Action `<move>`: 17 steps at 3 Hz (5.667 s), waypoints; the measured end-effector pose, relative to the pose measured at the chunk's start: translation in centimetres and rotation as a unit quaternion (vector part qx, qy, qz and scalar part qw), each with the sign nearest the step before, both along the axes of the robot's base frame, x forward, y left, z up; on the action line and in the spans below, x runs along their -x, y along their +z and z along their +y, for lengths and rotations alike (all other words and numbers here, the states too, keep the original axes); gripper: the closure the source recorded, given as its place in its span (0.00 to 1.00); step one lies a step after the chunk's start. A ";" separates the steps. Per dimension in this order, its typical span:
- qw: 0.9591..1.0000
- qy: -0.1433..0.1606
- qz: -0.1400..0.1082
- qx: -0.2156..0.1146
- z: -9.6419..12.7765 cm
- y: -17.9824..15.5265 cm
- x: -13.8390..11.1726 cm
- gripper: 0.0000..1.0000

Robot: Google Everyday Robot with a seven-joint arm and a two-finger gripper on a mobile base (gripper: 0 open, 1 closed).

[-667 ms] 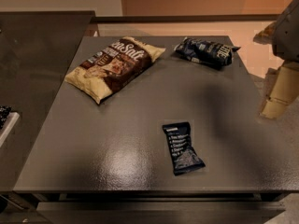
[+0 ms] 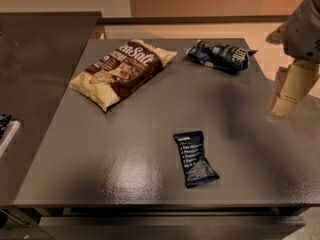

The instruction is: Move blue chip bag near rxbar blueberry

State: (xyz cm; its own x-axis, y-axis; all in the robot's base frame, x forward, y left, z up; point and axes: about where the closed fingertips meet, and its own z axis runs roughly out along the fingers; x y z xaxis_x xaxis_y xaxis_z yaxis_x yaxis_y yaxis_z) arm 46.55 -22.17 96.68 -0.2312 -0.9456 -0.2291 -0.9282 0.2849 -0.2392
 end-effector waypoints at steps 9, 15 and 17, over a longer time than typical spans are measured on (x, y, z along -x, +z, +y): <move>0.966 -0.164 -0.013 -0.198 -3.3 -9.7 -19.8 0.00; 0.965 -0.182 -0.014 -0.188 -4.5 -12.9 -25.2 0.18; 0.964 -0.178 -0.017 -0.196 -4.7 -11.3 -24.7 0.64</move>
Offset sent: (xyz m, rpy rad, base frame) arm 0.1149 -0.0086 -0.0435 0.1368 0.0117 -0.0649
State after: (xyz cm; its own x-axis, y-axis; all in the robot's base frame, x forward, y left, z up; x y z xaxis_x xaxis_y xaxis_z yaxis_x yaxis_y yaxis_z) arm 71.21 -26.83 85.40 -0.5113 -0.6463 -0.5665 -0.7483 0.6589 -0.0764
